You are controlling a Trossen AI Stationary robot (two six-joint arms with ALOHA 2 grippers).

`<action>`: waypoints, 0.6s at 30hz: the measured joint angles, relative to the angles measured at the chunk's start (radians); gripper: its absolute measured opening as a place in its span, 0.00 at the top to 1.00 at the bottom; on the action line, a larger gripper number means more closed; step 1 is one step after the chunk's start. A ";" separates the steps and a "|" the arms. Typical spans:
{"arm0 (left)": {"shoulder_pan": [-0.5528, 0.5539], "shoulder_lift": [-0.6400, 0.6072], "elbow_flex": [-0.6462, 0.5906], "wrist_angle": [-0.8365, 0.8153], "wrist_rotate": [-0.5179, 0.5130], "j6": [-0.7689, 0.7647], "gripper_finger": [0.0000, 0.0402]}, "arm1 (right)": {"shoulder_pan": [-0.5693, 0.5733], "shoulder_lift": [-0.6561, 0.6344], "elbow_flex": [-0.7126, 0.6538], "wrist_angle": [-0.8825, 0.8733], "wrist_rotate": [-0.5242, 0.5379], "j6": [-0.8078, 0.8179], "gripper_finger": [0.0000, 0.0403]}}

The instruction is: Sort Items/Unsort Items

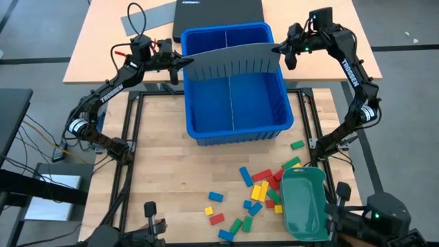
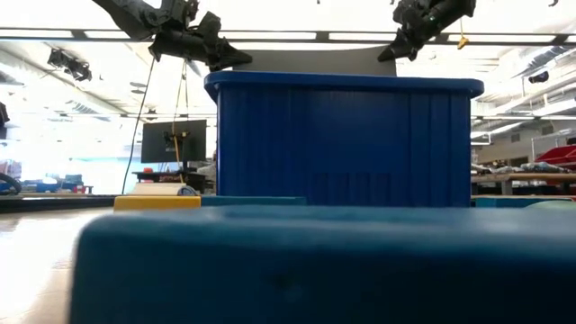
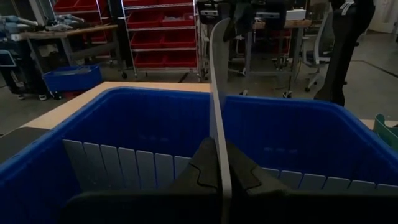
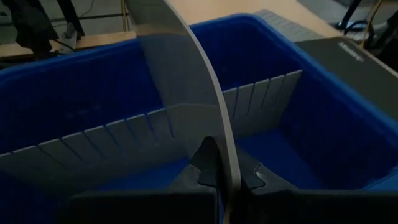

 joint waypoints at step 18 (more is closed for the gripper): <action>0.000 0.000 0.000 -0.006 -0.002 0.019 0.99 | 0.000 -0.001 -0.065 0.040 0.036 -0.075 1.00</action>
